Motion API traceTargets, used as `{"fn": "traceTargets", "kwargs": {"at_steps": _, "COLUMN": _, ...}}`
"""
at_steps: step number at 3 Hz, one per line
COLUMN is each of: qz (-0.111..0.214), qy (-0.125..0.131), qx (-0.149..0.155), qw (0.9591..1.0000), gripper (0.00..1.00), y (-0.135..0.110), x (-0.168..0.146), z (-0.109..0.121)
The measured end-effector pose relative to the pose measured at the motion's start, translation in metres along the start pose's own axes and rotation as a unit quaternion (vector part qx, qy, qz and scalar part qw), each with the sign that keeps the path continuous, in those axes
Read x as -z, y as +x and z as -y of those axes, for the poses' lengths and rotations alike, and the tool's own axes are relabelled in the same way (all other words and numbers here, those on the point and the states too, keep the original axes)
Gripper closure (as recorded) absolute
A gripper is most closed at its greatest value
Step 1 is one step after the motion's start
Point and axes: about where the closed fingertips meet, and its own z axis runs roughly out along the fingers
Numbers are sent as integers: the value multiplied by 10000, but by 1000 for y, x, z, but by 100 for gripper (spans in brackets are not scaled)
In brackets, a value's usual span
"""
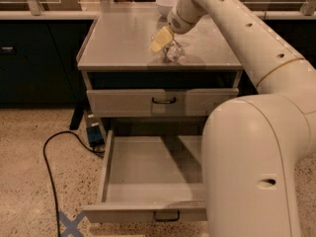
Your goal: Place water bottle into middle drawer
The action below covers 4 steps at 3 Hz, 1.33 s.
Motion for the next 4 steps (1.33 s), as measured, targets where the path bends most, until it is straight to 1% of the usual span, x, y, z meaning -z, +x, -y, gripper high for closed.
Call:
{"fn": "traceTargets", "kwargs": {"at_steps": 1, "qz": 72, "qy": -210, "qx": -83, "qw": 9997, "gripper": 0, "y": 6, "x": -15, "z": -4}}
{"fn": "traceTargets", "kwargs": {"at_steps": 2, "qz": 33, "qy": -378, "qx": -136, "qw": 9992, "gripper": 0, "y": 12, "x": -29, "z": -10}}
{"fn": "traceTargets", "kwargs": {"at_steps": 3, "qz": -139, "qy": -509, "qx": -145, "qw": 9985, "gripper": 0, "y": 18, "x": -41, "z": -16}}
{"fn": "traceTargets", "kwargs": {"at_steps": 4, "qz": -263, "qy": -641, "qx": -179, "qw": 9974, "gripper": 19, "y": 25, "x": -48, "z": -22}}
